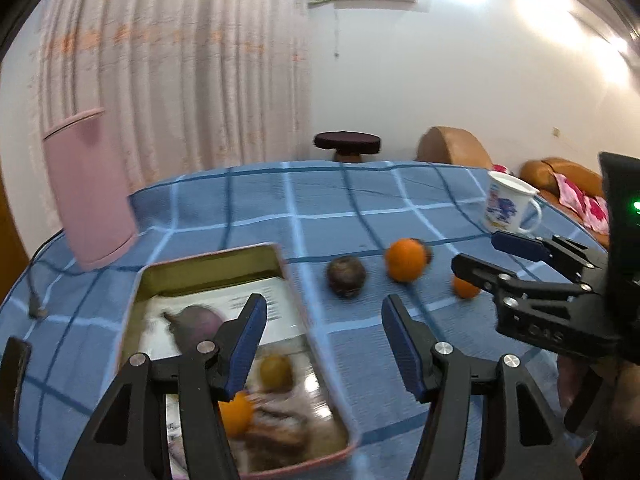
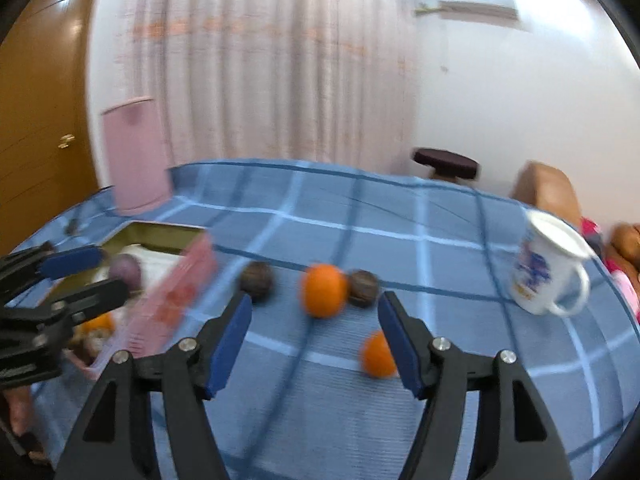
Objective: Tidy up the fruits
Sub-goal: 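Grasp an orange with the right tool while the left tool grasps another orange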
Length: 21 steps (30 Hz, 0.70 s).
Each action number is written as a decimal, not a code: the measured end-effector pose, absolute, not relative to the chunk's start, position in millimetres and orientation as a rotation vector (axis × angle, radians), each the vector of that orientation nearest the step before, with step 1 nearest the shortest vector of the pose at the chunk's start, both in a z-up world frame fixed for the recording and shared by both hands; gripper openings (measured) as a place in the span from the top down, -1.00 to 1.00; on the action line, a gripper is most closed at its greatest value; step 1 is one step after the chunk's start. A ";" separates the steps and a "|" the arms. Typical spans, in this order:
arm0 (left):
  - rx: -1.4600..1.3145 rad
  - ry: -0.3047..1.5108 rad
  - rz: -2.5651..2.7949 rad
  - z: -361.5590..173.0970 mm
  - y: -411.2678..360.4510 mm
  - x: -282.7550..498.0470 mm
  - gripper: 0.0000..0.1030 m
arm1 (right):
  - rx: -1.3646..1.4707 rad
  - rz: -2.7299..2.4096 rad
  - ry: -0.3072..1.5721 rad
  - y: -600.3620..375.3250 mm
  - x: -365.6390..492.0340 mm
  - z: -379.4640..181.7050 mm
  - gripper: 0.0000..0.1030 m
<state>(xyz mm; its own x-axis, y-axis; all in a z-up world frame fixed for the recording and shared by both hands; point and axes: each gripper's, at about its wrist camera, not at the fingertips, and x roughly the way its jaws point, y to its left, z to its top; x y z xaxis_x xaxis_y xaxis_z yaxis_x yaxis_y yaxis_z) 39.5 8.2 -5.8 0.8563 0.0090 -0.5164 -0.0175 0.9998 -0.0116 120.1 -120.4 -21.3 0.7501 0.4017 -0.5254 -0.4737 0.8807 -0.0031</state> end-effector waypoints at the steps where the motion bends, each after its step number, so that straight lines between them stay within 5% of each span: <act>1: -0.008 0.545 0.007 -5.2 2.7 43.7 -0.20 | -0.138 0.457 0.560 -125.6 126.0 -23.7 -0.33; 8: 0.023 0.580 -0.035 -4.7 -30.1 84.3 -0.20 | -0.140 0.436 0.711 -136.3 157.9 -45.1 -0.32; 12: 0.016 0.626 -0.047 -12.1 -38.0 104.6 -0.20 | -0.129 0.455 0.792 -138.5 170.8 -56.2 -0.18; 15: 0.006 0.663 -0.052 -20.0 -42.5 119.9 -0.20 | -0.122 0.475 0.823 -139.1 176.9 -60.8 0.25; 21: -0.006 0.692 -0.064 -26.1 -50.8 138.7 -0.20 | -0.043 0.428 0.770 -164.0 172.5 -54.2 0.27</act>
<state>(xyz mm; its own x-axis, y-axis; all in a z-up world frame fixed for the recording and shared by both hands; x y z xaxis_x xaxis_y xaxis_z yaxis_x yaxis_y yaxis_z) 138.7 -50.8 -26.1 0.7681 -0.0612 -0.6374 0.0571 0.9980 -0.0270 172.5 -164.0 -54.2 0.6363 0.3594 -0.6826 -0.3901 0.9133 0.1172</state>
